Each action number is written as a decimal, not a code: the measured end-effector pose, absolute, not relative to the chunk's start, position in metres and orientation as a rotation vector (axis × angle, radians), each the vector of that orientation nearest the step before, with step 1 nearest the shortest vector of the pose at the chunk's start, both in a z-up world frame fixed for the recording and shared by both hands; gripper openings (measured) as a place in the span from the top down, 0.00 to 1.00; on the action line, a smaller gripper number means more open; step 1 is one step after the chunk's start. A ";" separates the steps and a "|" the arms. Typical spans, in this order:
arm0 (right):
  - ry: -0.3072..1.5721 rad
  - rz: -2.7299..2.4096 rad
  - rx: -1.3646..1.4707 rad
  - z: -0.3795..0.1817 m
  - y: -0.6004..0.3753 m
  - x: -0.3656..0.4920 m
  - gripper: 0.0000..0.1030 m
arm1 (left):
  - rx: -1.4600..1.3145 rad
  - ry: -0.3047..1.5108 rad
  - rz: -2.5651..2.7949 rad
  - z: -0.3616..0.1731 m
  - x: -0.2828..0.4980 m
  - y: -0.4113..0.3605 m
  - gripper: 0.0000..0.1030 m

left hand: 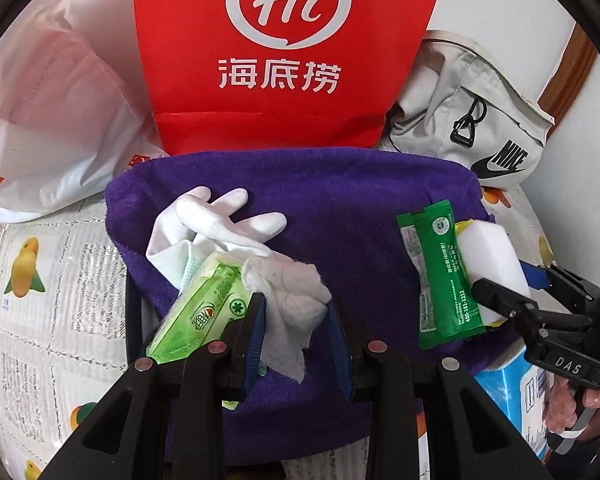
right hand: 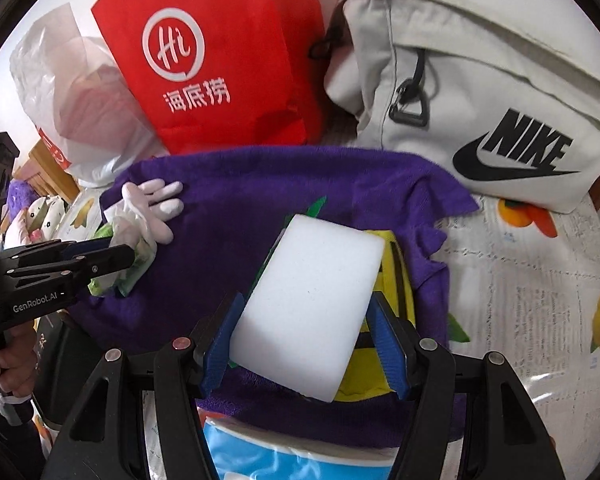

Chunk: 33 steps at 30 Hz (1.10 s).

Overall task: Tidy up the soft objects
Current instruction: 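Carry the cloth in the left tool and the foam block in the right tool onto the towel, then open both tools to release the cloth and foam block on the towel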

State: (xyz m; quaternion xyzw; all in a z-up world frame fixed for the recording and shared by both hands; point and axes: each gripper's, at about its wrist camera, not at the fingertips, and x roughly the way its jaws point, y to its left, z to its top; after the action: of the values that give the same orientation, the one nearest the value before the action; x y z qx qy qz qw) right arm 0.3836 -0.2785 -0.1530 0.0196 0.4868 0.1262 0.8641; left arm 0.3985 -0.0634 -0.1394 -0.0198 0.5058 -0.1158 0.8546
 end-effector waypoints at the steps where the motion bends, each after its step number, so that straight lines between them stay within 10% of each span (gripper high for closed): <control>1: 1.022 0.267 0.037 -0.154 -0.278 0.384 0.39 | -0.044 1.062 -0.245 -0.139 0.398 -0.064 0.71; 5: 1.031 0.277 0.039 -0.155 -0.277 0.385 0.38 | -0.041 1.060 -0.249 -0.141 0.397 -0.064 0.71; 18: 0.967 0.253 0.045 -0.137 -0.282 0.364 0.21 | 0.024 1.015 -0.206 -0.122 0.378 -0.057 0.25; 33: 0.850 0.231 0.079 -0.094 -0.285 0.293 0.17 | -0.029 0.977 -0.205 -0.092 0.327 -0.040 0.23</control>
State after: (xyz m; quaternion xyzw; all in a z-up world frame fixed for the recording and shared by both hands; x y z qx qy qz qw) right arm 0.2927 -0.2854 -0.0944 0.0381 0.4112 0.1118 0.9039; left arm 0.3274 -0.0397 -0.0922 -0.0137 0.4683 -0.0983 0.8780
